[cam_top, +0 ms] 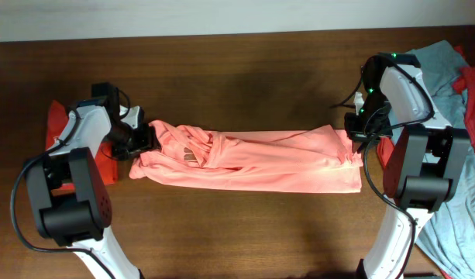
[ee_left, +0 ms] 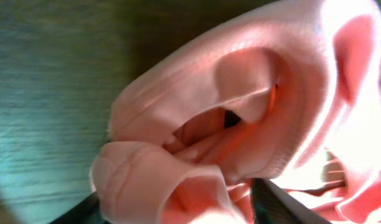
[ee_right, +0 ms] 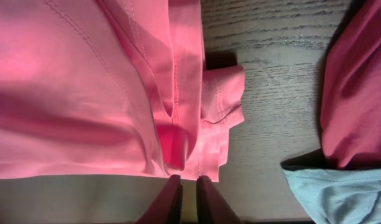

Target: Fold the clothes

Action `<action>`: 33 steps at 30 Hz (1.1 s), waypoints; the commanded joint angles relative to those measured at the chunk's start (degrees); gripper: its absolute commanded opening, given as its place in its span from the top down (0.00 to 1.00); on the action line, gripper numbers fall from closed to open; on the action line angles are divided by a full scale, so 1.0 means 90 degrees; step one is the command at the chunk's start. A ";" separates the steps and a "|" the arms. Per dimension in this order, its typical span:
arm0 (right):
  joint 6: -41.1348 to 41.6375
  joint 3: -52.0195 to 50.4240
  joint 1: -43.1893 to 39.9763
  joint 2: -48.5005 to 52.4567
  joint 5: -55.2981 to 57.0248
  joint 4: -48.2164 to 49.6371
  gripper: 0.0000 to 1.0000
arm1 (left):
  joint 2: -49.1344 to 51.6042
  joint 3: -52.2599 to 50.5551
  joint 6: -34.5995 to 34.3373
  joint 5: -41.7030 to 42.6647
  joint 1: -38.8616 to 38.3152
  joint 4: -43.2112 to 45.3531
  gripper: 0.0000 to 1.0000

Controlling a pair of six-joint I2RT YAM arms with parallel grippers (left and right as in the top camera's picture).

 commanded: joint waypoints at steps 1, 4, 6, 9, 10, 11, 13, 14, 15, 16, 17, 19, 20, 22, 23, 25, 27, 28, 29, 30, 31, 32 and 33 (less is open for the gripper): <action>-0.0039 0.0097 0.0010 -0.0248 0.0126 -0.0034 0.86 | 0.0066 -0.0051 0.0119 0.0427 -0.0175 0.0058 0.58; -0.0041 0.0097 0.0010 -0.0248 0.0124 -0.0039 0.86 | 0.0066 -0.0051 0.0214 0.0423 -0.0202 0.0049 0.87; -0.0039 0.0097 0.0010 -0.0248 0.0124 -0.0051 0.85 | 0.0066 -0.0049 0.0214 0.0386 -0.0177 0.0024 0.97; -0.0039 0.0097 0.0010 -0.0248 0.0124 -0.0053 0.85 | 0.0058 0.0053 0.0211 0.0119 -0.0044 -0.0192 1.00; -0.0041 0.0097 0.0010 -0.0248 0.0126 -0.0053 0.85 | 0.0053 0.0114 0.0211 0.0019 0.0012 -0.0296 1.00; -0.0039 0.0097 0.0010 -0.0248 0.0126 -0.0053 0.85 | 0.0051 0.0260 0.0211 -0.0129 0.0131 -0.0486 1.00; -0.0039 0.0097 0.0010 -0.0248 0.0126 -0.0053 0.86 | 0.0051 0.0544 0.0214 -0.0306 0.0301 -0.0804 1.00; -0.0039 0.0097 0.0010 -0.0248 0.0124 -0.0053 0.85 | 0.0051 0.0714 0.0214 -0.0318 0.0396 -0.0964 1.00; -0.0041 0.0097 0.0010 -0.0248 0.0124 -0.0053 0.86 | 0.0051 0.0872 0.0214 -0.0316 0.0476 -0.1105 1.00; -0.0039 0.0097 0.0010 -0.0248 0.0124 -0.0051 0.86 | 0.0051 0.1020 0.0211 -0.0287 0.0544 -0.1222 1.00; -0.0039 0.0097 0.0010 -0.0248 0.0126 -0.0053 0.85 | 0.0051 0.1064 0.0211 -0.0255 0.0559 -0.1256 1.00; -0.0039 0.0097 0.0010 -0.0248 0.0124 -0.0051 0.85 | 0.0051 0.1093 0.0209 -0.0092 0.0544 -0.1297 1.00; -0.0039 0.0097 0.0010 -0.0248 0.0124 -0.0051 0.85 | 0.0053 0.1071 0.0209 -0.0095 0.0498 -0.1307 1.00; -0.0039 0.0097 0.0010 -0.0248 0.0124 -0.0053 0.85 | 0.0053 0.1022 0.0209 -0.0100 0.0384 -0.1314 0.99; -0.0039 0.0097 0.0010 -0.0248 0.0124 -0.0053 0.86 | 0.0053 0.1005 0.0209 -0.0102 0.0342 -0.1311 0.93; -0.0039 0.0097 0.0010 -0.0248 0.0124 -0.0053 0.85 | 0.0053 0.0998 0.0209 -0.0104 0.0228 -0.1307 0.57; -0.0039 0.0097 0.0010 -0.0248 0.0124 -0.0053 0.86 | 0.0053 0.0998 0.0211 -0.0131 0.0175 -0.1292 0.48; -0.0039 0.0097 0.0010 -0.0248 0.0124 -0.0053 0.86 | 0.0053 0.0998 0.0211 -0.0129 0.0163 -0.1292 0.45; -0.0039 0.0097 0.0010 -0.0248 0.0124 -0.0053 0.86 | 0.0053 0.0998 0.0211 -0.0146 0.0160 -0.1292 0.43; -0.0039 0.0097 0.0010 -0.0248 0.0124 -0.0053 0.86 | 0.0053 0.0998 0.0211 -0.0192 0.0160 -0.1292 0.43; -0.0041 0.0097 0.0010 -0.0248 0.0126 -0.0053 0.86 | 0.0053 0.0998 0.0209 -0.0352 0.0160 -0.1294 0.43; -0.0041 0.0097 0.0010 -0.0248 0.0124 -0.0053 0.85 | 0.0053 0.0998 0.0209 -0.0510 0.0160 -0.1292 0.43; -0.0041 0.0097 0.0010 -0.0248 0.0124 -0.0053 0.86 | 0.0053 0.0998 0.0209 -0.0675 0.0160 -0.1290 0.42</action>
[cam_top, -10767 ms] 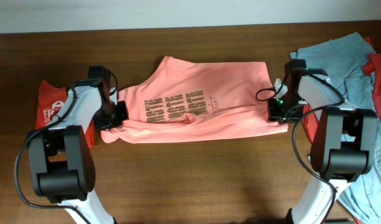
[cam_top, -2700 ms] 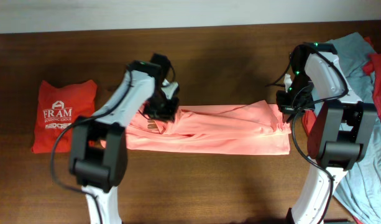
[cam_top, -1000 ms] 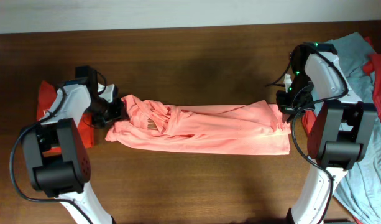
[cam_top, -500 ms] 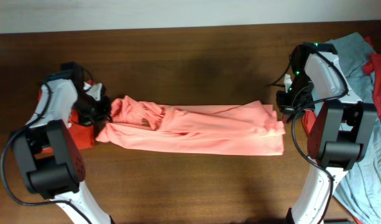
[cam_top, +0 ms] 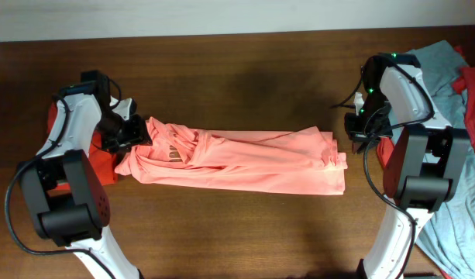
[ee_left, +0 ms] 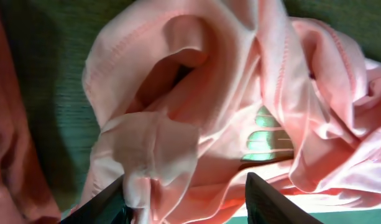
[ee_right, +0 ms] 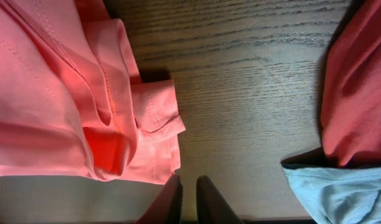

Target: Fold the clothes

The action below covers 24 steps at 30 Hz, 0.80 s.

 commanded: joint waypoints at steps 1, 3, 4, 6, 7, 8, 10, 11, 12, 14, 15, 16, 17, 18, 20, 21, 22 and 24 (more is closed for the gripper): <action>-0.0039 0.0097 0.0010 -0.0248 0.0124 -0.0027 0.86 | 0.0034 -0.0002 0.0051 -0.0503 0.0002 0.0012 0.42; -0.0039 0.0097 0.0010 -0.0248 0.0124 -0.0029 0.85 | 0.0041 -0.0010 0.0053 -0.0622 0.0002 0.0061 0.41; -0.0041 0.0097 0.0010 -0.0248 0.0124 -0.0027 0.86 | 0.0046 -0.0044 0.0051 -0.0634 0.0002 0.0141 0.39; -0.0039 0.0097 0.0010 -0.0248 0.0124 -0.0027 0.86 | 0.0049 -0.0185 0.0051 -0.0629 0.0000 0.0333 0.37; -0.0041 0.0097 0.0010 -0.0248 0.0124 -0.0027 0.86 | 0.0049 -0.0265 0.0051 -0.0631 -0.0015 0.0410 0.37; -0.0041 0.0097 0.0010 -0.0248 0.0124 -0.0027 0.85 | 0.0051 -0.0357 0.0051 -0.0631 -0.0036 0.0503 0.37; -0.0039 0.0097 0.0010 -0.0248 0.0124 -0.0027 0.85 | 0.0053 -0.0539 0.0051 -0.0631 -0.0083 0.0699 0.36; -0.0039 0.0097 0.0010 -0.0248 0.0124 -0.0029 0.86 | 0.0080 -0.0675 0.0051 -0.0631 -0.0121 0.0840 0.35; -0.0039 0.0097 0.0010 -0.0248 0.0124 -0.0029 0.85 | 0.0114 -0.0726 0.0051 -0.0631 -0.0131 0.0894 0.35; -0.0039 0.0097 0.0010 -0.0248 0.0124 -0.0029 0.86 | 0.0197 -0.0792 0.0051 -0.0634 -0.0136 0.0962 0.35; -0.0041 0.0097 0.0010 -0.0248 0.0124 -0.0032 0.85 | 0.0287 -0.0806 0.0053 -0.0631 -0.0134 0.0976 0.38; -0.0041 0.0097 0.0010 -0.0248 0.0124 -0.0034 0.86 | 0.0321 -0.0806 0.0053 -0.0631 -0.0134 0.0976 0.48; -0.0039 0.0097 0.0010 -0.0248 0.0124 -0.0034 0.85 | 0.0333 -0.0804 0.0056 -0.0629 -0.0148 0.0974 0.66; -0.0041 0.0097 0.0010 -0.0248 0.0124 -0.0036 0.85 | 0.0333 -0.0804 0.0056 -0.0631 -0.0148 0.0969 0.87; -0.0041 0.0097 0.0010 -0.0248 0.0124 -0.0036 0.86 | 0.0308 -0.0680 0.0056 -0.0636 -0.0146 0.0801 1.00; -0.0041 0.0097 0.0010 -0.0248 0.0124 -0.0036 0.86 | 0.0301 -0.0605 0.0056 -0.0653 -0.0146 0.0712 1.00; -0.0039 0.0097 0.0010 -0.0248 0.0126 -0.0046 0.85 | 0.0284 -0.0522 0.0053 -0.0716 -0.0136 0.0605 1.00; -0.0041 0.0097 0.0010 -0.0248 0.0126 -0.0056 0.85 | 0.0168 -0.0143 0.0015 -0.1056 -0.0087 0.0206 1.00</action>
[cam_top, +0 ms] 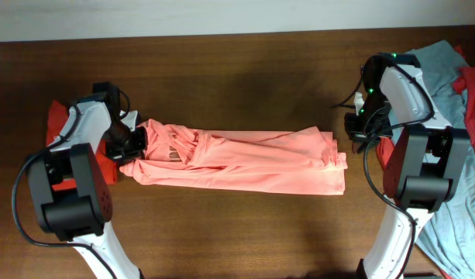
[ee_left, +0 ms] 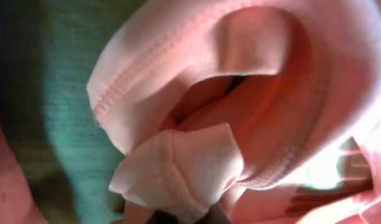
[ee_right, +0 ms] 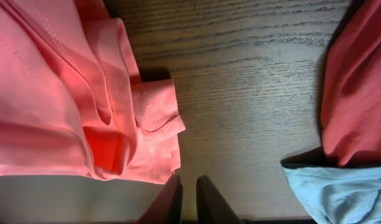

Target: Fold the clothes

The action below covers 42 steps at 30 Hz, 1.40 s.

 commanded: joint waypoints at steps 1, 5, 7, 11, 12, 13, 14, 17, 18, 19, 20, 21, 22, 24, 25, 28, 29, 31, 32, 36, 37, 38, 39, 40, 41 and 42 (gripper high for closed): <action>-0.0039 0.0097 0.0010 -0.0245 0.0124 -0.0051 0.86 | -0.0107 0.0588 -0.0027 -0.0466 0.0058 -0.0408 1.00; -0.0039 0.0097 0.0010 -0.0245 0.0121 -0.0051 0.85 | -0.0491 0.1243 -0.0053 -0.0969 0.0102 -0.0896 1.00; -0.0039 0.0097 0.0010 -0.0245 0.0121 -0.0051 0.86 | -0.0690 0.1498 -0.0053 -0.1547 0.0109 -0.1088 1.00; -0.0039 0.0097 0.0010 -0.0245 0.0121 -0.0056 0.86 | -0.0828 0.1545 -0.0061 -0.2395 0.0114 -0.1212 1.00; -0.0039 0.0097 0.0010 -0.0245 0.0121 -0.0070 0.86 | -0.0828 0.1545 -0.0151 -0.2625 0.0114 -0.1246 1.00; -0.0039 0.0097 0.0010 -0.0245 0.0121 -0.0070 0.85 | -0.0828 0.1545 -0.0223 -0.2623 0.0114 -0.1253 1.00; -0.0039 0.0097 0.0010 -0.0245 0.0121 -0.0070 0.86 | -0.0828 0.1545 -0.0301 -0.2606 0.0114 -0.1253 1.00; -0.0039 0.0097 0.0010 -0.0245 0.0121 -0.0068 0.85 | -0.0911 0.1545 -0.0306 -0.2030 0.0000 -0.1258 1.00; -0.0039 0.0097 0.0010 -0.0245 0.0121 -0.0068 0.85 | -0.0964 0.1547 -0.0306 -0.1834 -0.0063 -0.1260 1.00; -0.0039 0.0097 0.0010 -0.0245 0.0121 -0.0068 0.86 | -0.1035 0.1547 -0.0304 -0.1605 -0.0158 -0.1258 1.00; -0.0039 0.0097 0.0010 -0.0245 0.0121 -0.0068 0.86 | -0.1107 0.1547 -0.0284 -0.1469 -0.0243 -0.1258 1.00; -0.0039 0.0097 0.0010 -0.0245 0.0124 -0.0066 0.85 | -0.1219 0.1547 -0.0287 -0.1384 -0.0415 -0.1260 1.00; -0.0039 0.0097 0.0010 -0.0245 0.0121 -0.0066 0.85 | -0.1319 0.1547 -0.0287 -0.1345 -0.0573 -0.1258 1.00; -0.0039 0.0097 0.0010 -0.0245 0.0121 -0.0066 0.85 | -0.1506 0.1547 -0.0282 -0.1353 -0.0913 -0.1258 1.00; -0.0039 0.0097 0.0010 -0.0245 0.0121 -0.0066 0.86 | -0.1579 0.1547 -0.0284 -0.1350 -0.1105 -0.1258 1.00; -0.0039 0.0097 0.0010 -0.0245 0.0121 -0.0066 0.85 | -0.1591 0.1525 -0.0284 -0.1350 -0.1773 -0.1353 1.00; -0.0039 0.0097 0.0010 -0.0245 0.0121 -0.0066 0.86 | -0.1586 0.1501 -0.0284 -0.1353 -0.1892 -0.1365 1.00; -0.0039 0.0097 0.0010 -0.0245 0.0121 -0.0068 0.85 | -0.1571 0.1418 -0.0284 -0.1350 -0.2137 -0.1372 1.00; -0.0039 0.0097 0.0010 -0.0245 0.0121 -0.0068 0.86 | -0.1549 0.1348 -0.0284 -0.1350 -0.2312 -0.1372 1.00; -0.0039 0.0097 0.0010 -0.0245 0.0119 -0.0068 0.86 | -0.1528 0.1010 -0.0289 -0.1348 -0.2698 -0.1229 0.99; -0.0039 0.0097 0.0010 -0.0245 0.0119 -0.0068 0.86 | -0.1528 0.0913 -0.0289 -0.1345 -0.2805 -0.1185 0.99; -0.0039 0.0097 0.0010 -0.0245 0.0119 -0.0068 0.86 | -0.1528 0.0821 -0.0291 -0.1348 -0.2909 -0.1132 0.99; -0.0039 0.0097 0.0010 -0.0245 0.0119 -0.0070 0.86 | -0.1528 0.0760 -0.0291 -0.1345 -0.2992 -0.1088 0.99; -0.0039 0.0097 0.0010 -0.0245 0.0117 -0.0070 0.85 | -0.1528 0.0719 -0.0291 -0.1348 -0.3048 -0.1049 0.99; -0.0039 0.0097 0.0010 -0.0245 0.0117 -0.0073 0.86 | -0.1528 0.0651 -0.0291 -0.1348 -0.3133 -0.0957 0.99; -0.0039 0.0097 0.0010 -0.0245 0.0117 -0.0075 0.86 | -0.1528 0.0619 -0.0291 -0.1348 -0.3157 -0.0913 0.99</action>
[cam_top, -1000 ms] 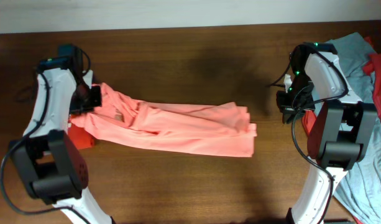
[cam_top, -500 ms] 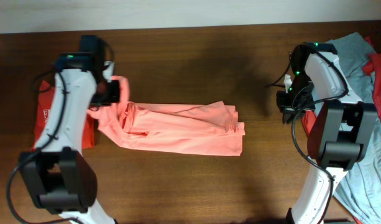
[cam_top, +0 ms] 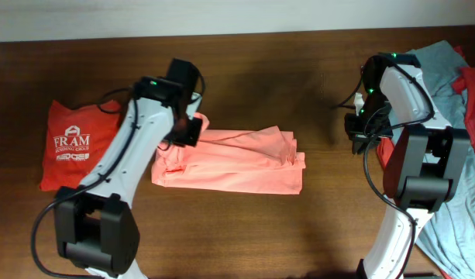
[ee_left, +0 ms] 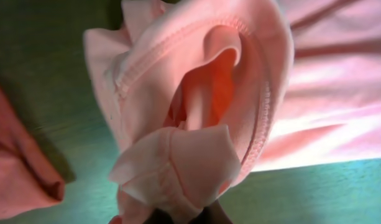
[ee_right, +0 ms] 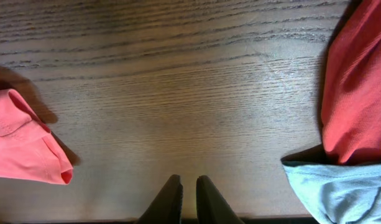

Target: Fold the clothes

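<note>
A salmon-pink shirt [cam_top: 237, 159] lies bunched lengthwise in the middle of the table. My left gripper [cam_top: 189, 130] is shut on its left end, and in the left wrist view a knot of pink cloth [ee_left: 178, 162] fills the jaws. My right gripper [cam_top: 359, 138] hangs at the right of the table, shut on nothing. Its fingertips [ee_right: 173, 200] are nearly together over bare wood, and the shirt's right end [ee_right: 25, 146] lies well off to the left.
A folded red shirt with white lettering [cam_top: 74, 147] lies at the left. A heap of grey-blue [cam_top: 446, 209] and red [cam_top: 473, 93] clothes sits at the right edge. In the right wrist view, red cloth [ee_right: 355, 93] and grey cloth [ee_right: 339, 186] lie close by.
My left gripper, still shut on the shirt's left end, has moved right from beside the red shirt toward the table's middle. The pink shirt went with it. The right gripper has not moved.
At first the pink shirt stretched between both grippers, each holding an end. Then the right end lay free of the shut right gripper. The left gripper kept its hold near the red shirt, and now holds it further right, the shirt lying shorter.
</note>
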Action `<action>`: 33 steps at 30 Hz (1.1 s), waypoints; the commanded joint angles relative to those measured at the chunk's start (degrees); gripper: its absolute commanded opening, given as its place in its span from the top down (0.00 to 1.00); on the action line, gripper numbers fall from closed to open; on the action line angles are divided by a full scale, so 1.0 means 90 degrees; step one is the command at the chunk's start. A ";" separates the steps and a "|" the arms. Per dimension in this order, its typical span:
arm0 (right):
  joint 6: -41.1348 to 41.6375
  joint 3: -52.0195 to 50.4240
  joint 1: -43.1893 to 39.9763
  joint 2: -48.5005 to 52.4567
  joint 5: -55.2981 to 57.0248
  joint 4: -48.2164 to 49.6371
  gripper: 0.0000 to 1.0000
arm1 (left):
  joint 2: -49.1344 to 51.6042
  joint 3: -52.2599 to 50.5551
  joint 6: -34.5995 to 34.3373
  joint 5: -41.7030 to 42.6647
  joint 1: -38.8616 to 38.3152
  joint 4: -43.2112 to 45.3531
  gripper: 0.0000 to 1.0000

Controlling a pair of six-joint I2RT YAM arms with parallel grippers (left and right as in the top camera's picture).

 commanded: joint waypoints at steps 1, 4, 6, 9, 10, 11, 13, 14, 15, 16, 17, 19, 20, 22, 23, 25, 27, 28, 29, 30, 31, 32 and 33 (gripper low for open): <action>-0.0044 0.0097 0.0010 -0.0238 0.0119 -0.0034 0.86 | -0.0049 -0.0231 -0.0104 0.0068 -0.0231 0.0231 0.98; -0.0044 0.0097 0.0010 -0.0238 0.0119 -0.0049 0.86 | -0.0049 -0.0342 -0.0500 0.0073 -0.0316 0.0374 0.98; -0.0044 0.0097 0.0010 -0.0238 0.0119 -0.0046 0.86 | -0.0044 -0.0342 -0.0850 0.0352 -0.0335 0.0481 0.98; -0.0044 0.0097 0.0010 -0.0238 0.0119 -0.0046 0.85 | -0.0044 -0.0342 -0.0896 0.0928 -0.0335 0.0498 0.90; -0.0044 0.0097 0.0010 -0.0238 0.0119 -0.0046 0.86 | -0.0044 -0.0342 -0.0896 0.1059 -0.0335 0.0498 0.85; -0.0044 0.0097 0.0010 -0.0238 0.0119 -0.0046 0.86 | -0.0044 -0.0342 -0.0896 0.1256 -0.0335 0.0500 0.81; -0.0044 0.0097 0.0010 -0.0238 0.0119 -0.0046 0.86 | -0.0044 -0.0342 -0.0894 0.1656 -0.0335 0.0510 0.73; -0.0044 0.0097 0.0010 -0.0238 0.0119 -0.0046 0.85 | -0.0044 -0.0342 -0.0894 0.1943 -0.0335 0.0515 0.67; -0.0044 0.0097 0.0010 -0.0238 0.0119 -0.0046 0.85 | -0.0044 -0.0342 -0.0894 0.2161 -0.0335 0.0515 0.63; -0.0044 0.0097 0.0010 -0.0238 0.0119 -0.0046 0.86 | -0.0044 -0.0342 -0.0891 0.2251 -0.0335 0.0512 0.62; -0.0044 0.0097 0.0010 -0.0238 0.0119 -0.0046 0.85 | -0.0044 -0.0342 -0.0891 0.2288 -0.0335 0.0508 0.62; -0.0044 0.0097 0.0010 -0.0238 0.0119 -0.0046 0.85 | -0.0046 -0.0340 -0.0879 0.2205 -0.0323 0.0508 0.63; -0.0044 0.0097 0.0010 -0.0238 0.0119 -0.0046 0.86 | -0.0046 -0.0340 -0.0862 0.2110 -0.0296 0.0505 0.63; -0.0044 0.0097 0.0010 -0.0238 0.0119 -0.0046 0.86 | -0.0051 -0.0340 -0.0865 0.1855 -0.0221 0.0464 0.66; -0.0044 0.0097 0.0010 -0.0238 0.0119 -0.0046 0.86 | -0.0051 -0.0340 -0.0865 0.1673 -0.0168 0.0435 0.70; -0.0044 0.0097 0.0010 -0.0238 0.0119 -0.0044 0.86 | -0.0049 -0.0342 -0.0869 0.1421 -0.0090 0.0364 0.75; -0.0044 0.0097 0.0010 -0.0238 0.0119 -0.0039 0.86 | -0.0049 -0.0342 -0.0872 0.1314 -0.0058 0.0359 0.84; -0.0044 0.0097 0.0010 -0.0238 0.0119 -0.0039 0.85 | -0.0049 -0.0342 -0.0872 0.1314 -0.0058 0.0376 0.87; -0.0044 0.0097 0.0010 -0.0238 0.0119 -0.0036 0.86 | -0.0049 -0.0345 -0.0877 0.1316 -0.0061 0.0418 0.92; -0.0044 0.0097 0.0010 -0.0238 0.0117 -0.0039 0.85 | -0.0039 -0.0396 -0.0945 0.1246 -0.0100 0.0551 0.95; -0.0046 0.0097 0.0010 -0.0238 0.0100 -0.0044 0.86 | -0.0036 -0.0444 -0.0971 0.1202 -0.0119 0.0646 0.95; -0.0044 0.0097 0.0010 -0.0238 0.0080 -0.0049 0.85 | -0.0036 -0.0522 -0.0969 0.1200 -0.0146 0.0760 0.95; -0.0046 0.0097 0.0010 -0.0238 0.0066 -0.0058 0.86 | -0.0036 -0.0636 -0.0998 0.1200 -0.0165 0.0896 0.95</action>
